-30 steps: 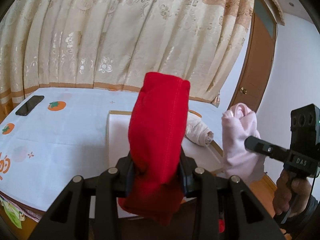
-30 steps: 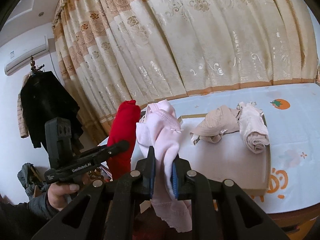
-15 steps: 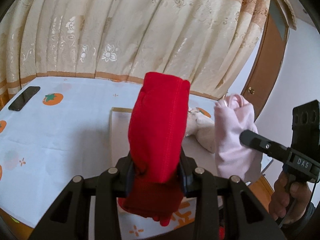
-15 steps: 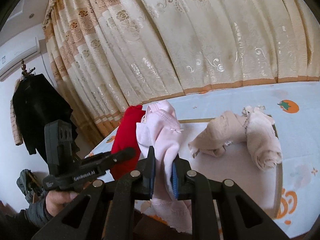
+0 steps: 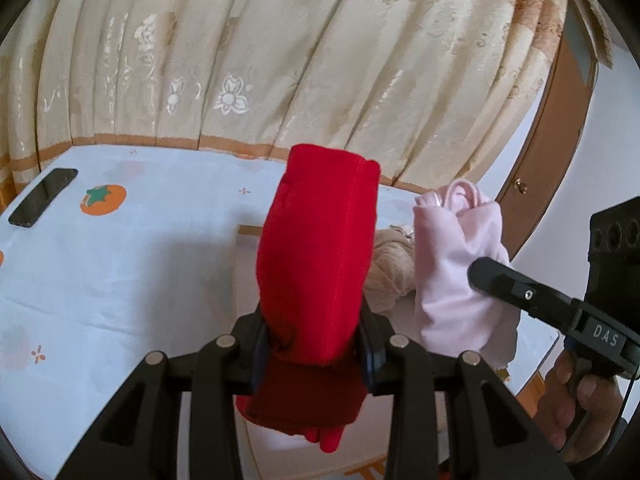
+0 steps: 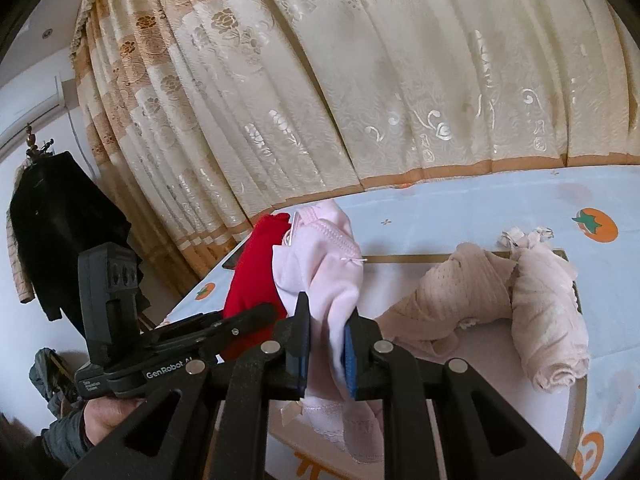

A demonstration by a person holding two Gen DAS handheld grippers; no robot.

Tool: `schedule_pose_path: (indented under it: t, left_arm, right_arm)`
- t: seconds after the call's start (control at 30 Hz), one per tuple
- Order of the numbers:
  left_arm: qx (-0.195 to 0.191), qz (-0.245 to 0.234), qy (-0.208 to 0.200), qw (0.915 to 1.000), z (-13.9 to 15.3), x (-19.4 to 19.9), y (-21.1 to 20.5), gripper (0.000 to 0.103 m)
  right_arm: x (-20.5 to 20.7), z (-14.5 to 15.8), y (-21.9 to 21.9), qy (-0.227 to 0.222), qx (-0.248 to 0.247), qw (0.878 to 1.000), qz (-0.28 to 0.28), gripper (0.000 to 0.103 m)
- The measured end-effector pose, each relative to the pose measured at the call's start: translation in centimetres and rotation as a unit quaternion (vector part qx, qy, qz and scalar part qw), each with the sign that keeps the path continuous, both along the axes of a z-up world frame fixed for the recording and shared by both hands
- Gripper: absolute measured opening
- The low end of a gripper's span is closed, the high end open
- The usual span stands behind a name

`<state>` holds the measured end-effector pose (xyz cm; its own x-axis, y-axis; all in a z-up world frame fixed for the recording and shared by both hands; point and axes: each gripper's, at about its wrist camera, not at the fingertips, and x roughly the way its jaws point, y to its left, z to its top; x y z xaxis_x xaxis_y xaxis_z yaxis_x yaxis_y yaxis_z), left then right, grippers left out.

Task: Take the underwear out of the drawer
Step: 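Carry both garments up over the cardboard tray, then lower both garments into the tray and open both grippers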

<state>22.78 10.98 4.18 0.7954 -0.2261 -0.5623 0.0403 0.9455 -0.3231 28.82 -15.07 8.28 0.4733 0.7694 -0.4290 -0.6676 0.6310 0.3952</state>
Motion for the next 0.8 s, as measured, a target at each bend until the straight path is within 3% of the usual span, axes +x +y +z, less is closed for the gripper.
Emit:
schedule_pose_path:
  t: [0.27, 0.8]
  left_arm:
    - [-0.032, 0.004, 0.024, 0.9992, -0.6, 2.7, 0.6, 0.034]
    - [-0.036, 0.009, 0.07, 0.9969, -2.3, 6.5, 1.2, 0.034]
  right_arm:
    - [3.2, -0.9, 1.2, 0.036, 0.01, 0.999, -0.014, 0.015]
    - [7.9, -3.0, 4.1, 0.07, -0.005, 0.997, -0.03, 0.016]
